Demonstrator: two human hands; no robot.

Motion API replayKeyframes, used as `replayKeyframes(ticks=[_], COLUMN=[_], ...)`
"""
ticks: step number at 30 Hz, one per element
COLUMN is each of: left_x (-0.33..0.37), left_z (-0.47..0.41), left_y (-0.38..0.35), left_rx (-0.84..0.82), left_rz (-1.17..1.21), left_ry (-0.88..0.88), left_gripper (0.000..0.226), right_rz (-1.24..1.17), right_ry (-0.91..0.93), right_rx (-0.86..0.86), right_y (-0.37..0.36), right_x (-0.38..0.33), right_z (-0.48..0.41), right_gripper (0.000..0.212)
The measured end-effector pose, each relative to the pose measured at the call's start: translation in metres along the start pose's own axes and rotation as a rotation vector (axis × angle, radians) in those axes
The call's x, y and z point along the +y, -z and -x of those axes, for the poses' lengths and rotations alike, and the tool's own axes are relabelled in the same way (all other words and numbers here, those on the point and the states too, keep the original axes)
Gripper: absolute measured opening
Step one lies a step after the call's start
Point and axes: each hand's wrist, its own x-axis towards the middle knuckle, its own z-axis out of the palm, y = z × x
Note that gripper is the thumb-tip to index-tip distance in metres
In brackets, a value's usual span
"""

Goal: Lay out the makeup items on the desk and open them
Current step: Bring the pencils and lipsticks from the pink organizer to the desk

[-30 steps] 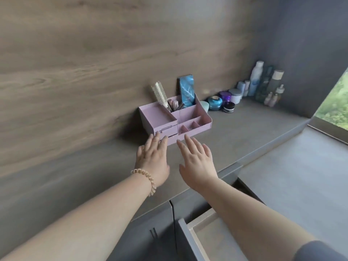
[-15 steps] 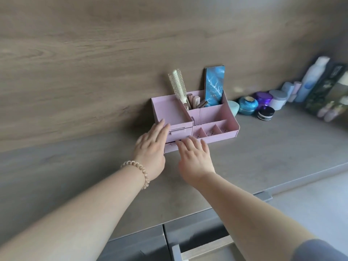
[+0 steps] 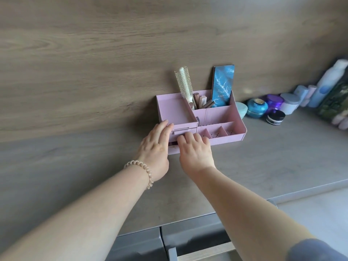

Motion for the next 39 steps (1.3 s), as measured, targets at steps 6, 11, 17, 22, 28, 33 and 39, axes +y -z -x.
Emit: replayKeyframes(ticks=[6,11,17,22,28,33,39], left_x=[-0.009,-0.008,-0.006,-0.003,0.019,0.032,0.032], left_z=[-0.002,-0.005,-0.002,0.001,0.025,0.013,-0.004], left_y=[0.008,0.011,0.007,0.005,0.0,0.004,-0.005], left_rx=[-0.099,-0.161,-0.133,-0.159,0.082,-0.28,-0.449], left_rz=[0.026,0.149,0.084,-0.059,-0.168,-0.244,-0.34], left_ry=[-0.027,0.053,0.056,0.06,0.052,0.282,0.361], left_gripper=[0.085,0.072,0.079,0.097,0.063,0.042,0.041], right_rz=[0.03,0.023,-0.043,-0.161,-0.168,-0.055,-0.106], right_ry=[0.105,0.156,0.146,0.146,-0.15,-0.238,-0.317], right_rx=[-0.089,-0.029,0.041,0.088,0.026,-0.389,-0.562], right_y=[0.007,0.017,0.016,0.024,0.05,0.054,0.052], right_x=[0.015,0.022,0.023,0.023,0.028,0.021,0.014], right_z=[0.006,0.036,0.066,0.082,0.051,0.029,0.017], right_gripper=[0.025,0.027,0.027,0.002,0.021,0.041,0.045])
